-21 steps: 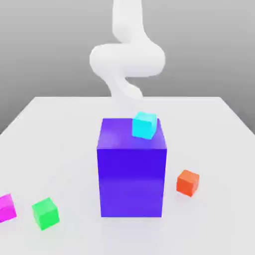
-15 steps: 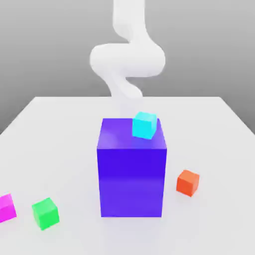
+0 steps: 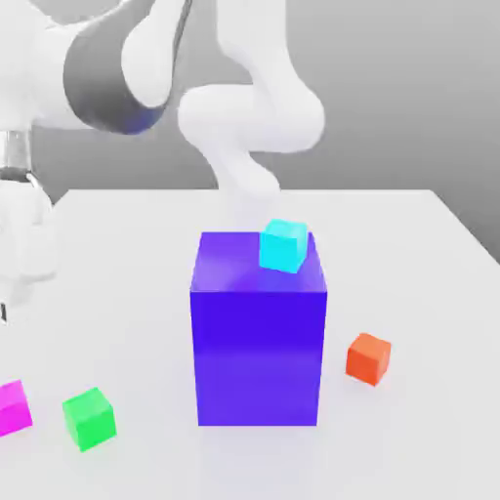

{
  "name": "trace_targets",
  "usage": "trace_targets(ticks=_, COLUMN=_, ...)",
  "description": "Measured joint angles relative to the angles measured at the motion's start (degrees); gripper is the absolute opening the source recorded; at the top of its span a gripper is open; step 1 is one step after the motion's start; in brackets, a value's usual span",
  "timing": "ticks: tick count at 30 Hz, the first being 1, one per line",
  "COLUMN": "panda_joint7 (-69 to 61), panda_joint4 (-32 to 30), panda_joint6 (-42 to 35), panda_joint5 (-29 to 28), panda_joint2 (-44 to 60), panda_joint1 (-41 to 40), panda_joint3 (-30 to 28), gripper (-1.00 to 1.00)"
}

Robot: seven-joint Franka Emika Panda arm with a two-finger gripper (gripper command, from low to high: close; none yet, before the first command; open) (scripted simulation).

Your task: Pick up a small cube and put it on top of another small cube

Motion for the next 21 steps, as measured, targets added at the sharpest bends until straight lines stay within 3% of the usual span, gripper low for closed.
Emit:
trace_targets(ticks=6, panda_joint7=1.0, panda_joint4=-1.1, panda_joint6=4.3, panda_joint5=3.0, panda_joint2=12.5, panda_joint1=-4.5, panda_joint3=-2.3, gripper=0.00)
trace_targets(ticks=11, panda_joint7=-2.7, panda_joint4=0.7, panda_joint6=11.2, panda_joint5=8.6, panda_joint2=22.9, panda_joint1=-9.5, panda_joint3=2.5, gripper=0.00)
trace_targets(ticks=12, panda_joint7=-3.3, panda_joint4=1.0, panda_joint6=12.2, panda_joint5=9.4, panda_joint2=24.2, panda_joint1=-10.3, panda_joint3=3.4, gripper=-1.00)
trace_targets(ticks=18, panda_joint7=-3.5, panda_joint4=1.2, panda_joint6=12.7, panda_joint5=9.6, panda_joint2=24.8, panda_joint1=-10.7, panda_joint3=3.8, gripper=-1.00)
trace_targets(ticks=21, panda_joint7=-1.5, panda_joint4=0.2, panda_joint6=9.8, panda_joint5=7.0, panda_joint2=21.0, panda_joint1=-8.9, panda_joint3=1.5, gripper=-1.00)
